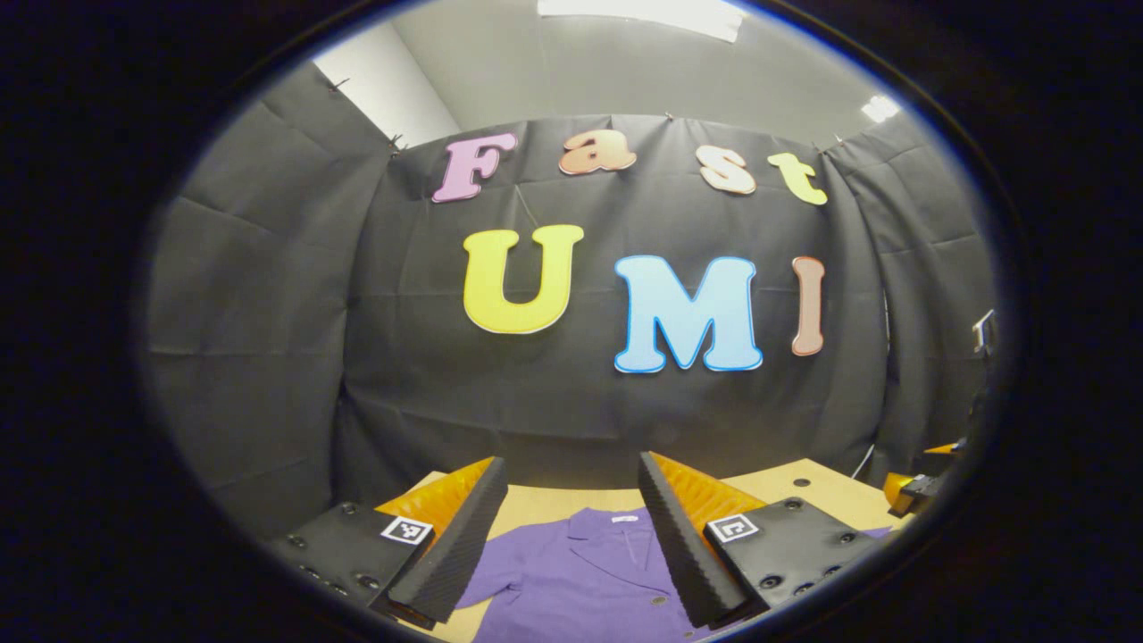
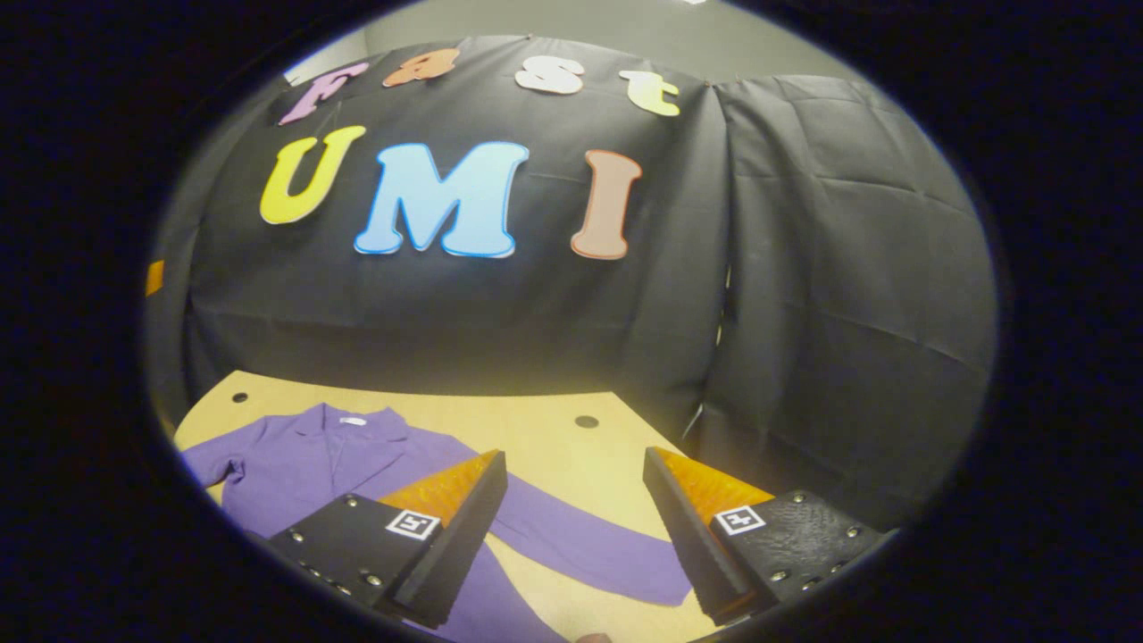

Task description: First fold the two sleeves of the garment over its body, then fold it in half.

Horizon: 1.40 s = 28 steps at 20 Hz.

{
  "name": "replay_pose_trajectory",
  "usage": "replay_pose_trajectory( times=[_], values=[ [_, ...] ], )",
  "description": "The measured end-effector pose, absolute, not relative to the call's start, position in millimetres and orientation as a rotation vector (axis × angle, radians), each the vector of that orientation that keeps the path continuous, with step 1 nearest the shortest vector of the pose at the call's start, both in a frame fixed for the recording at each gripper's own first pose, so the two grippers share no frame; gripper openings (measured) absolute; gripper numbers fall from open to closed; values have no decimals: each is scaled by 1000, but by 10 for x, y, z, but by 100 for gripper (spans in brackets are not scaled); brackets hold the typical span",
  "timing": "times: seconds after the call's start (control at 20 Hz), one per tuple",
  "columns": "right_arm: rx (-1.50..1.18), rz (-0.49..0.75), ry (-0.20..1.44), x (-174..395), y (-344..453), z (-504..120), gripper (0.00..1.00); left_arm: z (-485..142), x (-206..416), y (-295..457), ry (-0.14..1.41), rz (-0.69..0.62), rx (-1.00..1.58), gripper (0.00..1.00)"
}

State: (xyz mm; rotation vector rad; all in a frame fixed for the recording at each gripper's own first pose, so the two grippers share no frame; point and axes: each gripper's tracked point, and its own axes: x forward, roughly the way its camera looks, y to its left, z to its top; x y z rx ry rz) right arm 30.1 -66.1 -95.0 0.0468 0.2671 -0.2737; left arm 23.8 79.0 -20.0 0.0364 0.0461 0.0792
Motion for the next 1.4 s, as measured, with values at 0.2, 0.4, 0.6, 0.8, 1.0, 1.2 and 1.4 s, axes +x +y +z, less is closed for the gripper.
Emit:
replay_pose_trajectory(
  times=[0.2, 0.4, 0.6, 0.8, 1.0, 1.2, 1.4],
  values=[
    [91, -337, 398, 262, -956, -1458, 96, -198, 228, 776, 48, 93, 48, 94],
    [179, -370, 510, 207, -1160, -1902, 96, -222, 180, 730, 59, 97, 58, 94],
    [262, -397, 613, 149, -1316, -2354, 93, -286, 140, 708, 78, 109, 64, 94],
    [316, -421, 698, 107, -1433, -2750, 96, -340, 86, 656, 100, 118, 67, 94],
    [378, -432, 770, 75, -1464, -3071, 97, -417, 46, 658, 111, 136, 66, 94],
    [353, -458, 806, 39, -1554, -3239, 96, -472, 19, 637, 110, 154, 65, 94],
    [339, -449, 835, 26, -1587, -3337, 96, -481, 9, 628, 105, 173, 69, 94]
  ],
)
